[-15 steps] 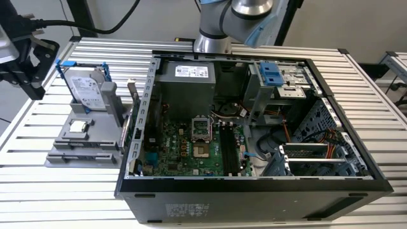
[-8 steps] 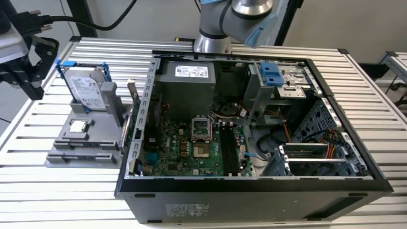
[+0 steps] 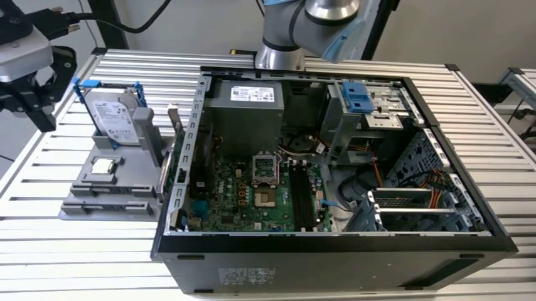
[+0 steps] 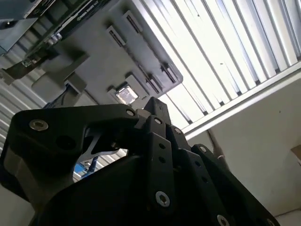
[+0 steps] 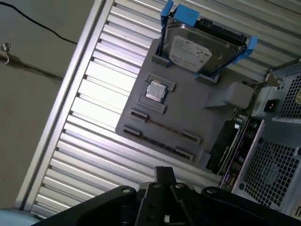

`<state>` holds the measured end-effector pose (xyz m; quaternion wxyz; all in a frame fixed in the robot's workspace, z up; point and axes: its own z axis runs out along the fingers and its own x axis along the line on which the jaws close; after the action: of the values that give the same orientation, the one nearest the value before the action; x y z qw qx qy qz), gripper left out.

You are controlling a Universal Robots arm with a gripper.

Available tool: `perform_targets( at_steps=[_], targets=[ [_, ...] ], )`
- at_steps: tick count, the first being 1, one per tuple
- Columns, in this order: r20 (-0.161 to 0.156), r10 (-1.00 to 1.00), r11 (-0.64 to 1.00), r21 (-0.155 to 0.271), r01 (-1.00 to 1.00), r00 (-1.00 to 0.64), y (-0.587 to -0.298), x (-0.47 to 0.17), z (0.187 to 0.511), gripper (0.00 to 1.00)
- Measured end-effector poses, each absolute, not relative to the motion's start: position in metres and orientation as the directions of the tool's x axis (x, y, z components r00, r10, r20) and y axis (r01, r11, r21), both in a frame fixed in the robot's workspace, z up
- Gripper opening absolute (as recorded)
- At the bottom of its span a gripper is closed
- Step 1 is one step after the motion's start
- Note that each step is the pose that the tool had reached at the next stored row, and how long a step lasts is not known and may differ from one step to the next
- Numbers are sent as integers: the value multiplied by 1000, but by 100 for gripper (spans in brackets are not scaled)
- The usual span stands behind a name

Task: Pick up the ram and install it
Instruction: 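Pick up the ram and move it above insertion slot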

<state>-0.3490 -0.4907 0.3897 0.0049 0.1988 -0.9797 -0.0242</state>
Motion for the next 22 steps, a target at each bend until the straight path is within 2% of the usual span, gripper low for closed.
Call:
perform_targets(
  at_steps=[22],
  targets=[
    [1,-719,694,47,-718,-695,-491,-349,390,0]
  ],
)
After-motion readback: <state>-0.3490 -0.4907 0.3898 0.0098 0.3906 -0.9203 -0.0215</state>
